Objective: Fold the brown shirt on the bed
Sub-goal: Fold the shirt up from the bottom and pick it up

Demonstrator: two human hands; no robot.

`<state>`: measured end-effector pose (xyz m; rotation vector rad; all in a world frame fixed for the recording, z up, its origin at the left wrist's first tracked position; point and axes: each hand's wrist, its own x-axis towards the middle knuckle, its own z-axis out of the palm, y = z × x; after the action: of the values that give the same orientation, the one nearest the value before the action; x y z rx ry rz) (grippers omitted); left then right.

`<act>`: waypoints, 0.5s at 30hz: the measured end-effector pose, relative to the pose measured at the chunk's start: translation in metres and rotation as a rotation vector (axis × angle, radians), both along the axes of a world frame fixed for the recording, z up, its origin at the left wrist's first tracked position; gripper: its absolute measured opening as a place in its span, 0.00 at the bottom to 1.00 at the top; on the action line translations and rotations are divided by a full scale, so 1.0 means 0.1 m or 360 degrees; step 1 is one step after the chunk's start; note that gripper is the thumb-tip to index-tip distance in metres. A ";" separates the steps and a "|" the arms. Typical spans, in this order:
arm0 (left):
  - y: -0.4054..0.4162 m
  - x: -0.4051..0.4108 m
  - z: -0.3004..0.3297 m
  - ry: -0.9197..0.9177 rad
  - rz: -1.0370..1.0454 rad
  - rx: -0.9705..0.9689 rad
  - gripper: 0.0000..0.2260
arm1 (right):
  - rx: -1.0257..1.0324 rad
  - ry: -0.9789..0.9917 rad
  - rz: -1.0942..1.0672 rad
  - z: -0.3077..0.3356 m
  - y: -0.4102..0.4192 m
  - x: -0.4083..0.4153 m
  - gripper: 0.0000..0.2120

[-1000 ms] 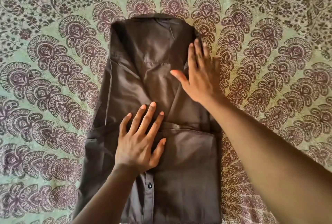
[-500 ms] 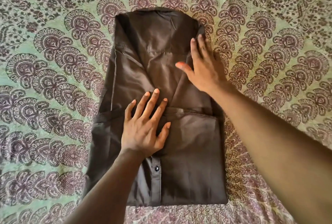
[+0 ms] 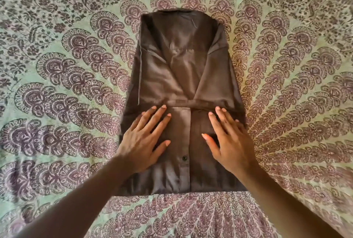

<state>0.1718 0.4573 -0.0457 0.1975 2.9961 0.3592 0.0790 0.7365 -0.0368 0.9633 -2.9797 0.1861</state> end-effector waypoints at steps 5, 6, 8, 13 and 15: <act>0.02 -0.05 0.02 0.0017 -0.0009 -0.0007 0.31 | 0.0242 -0.0110 -0.0154 0.00 0.00 -0.03 0.33; 0.03 0.01 0.08 0.0046 0.0036 0.0022 0.29 | 0.0209 -0.0115 -0.0162 0.03 -0.01 0.00 0.33; 0.06 0.24 0.23 0.0132 0.0091 0.0097 0.24 | 0.0102 -0.0111 -0.0092 0.14 0.03 0.13 0.31; -0.07 1.20 0.27 0.0011 -0.0165 0.0102 0.25 | 0.0074 -0.0204 0.0096 0.26 0.39 0.73 0.33; -0.17 1.39 0.20 -0.0002 -0.0248 0.0103 0.26 | 0.0169 -0.0293 0.0131 0.24 0.56 0.90 0.38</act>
<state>0.3106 0.4404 -0.0257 0.4335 2.9452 0.4393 0.1689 0.7922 -0.0133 1.1405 -3.1467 0.1242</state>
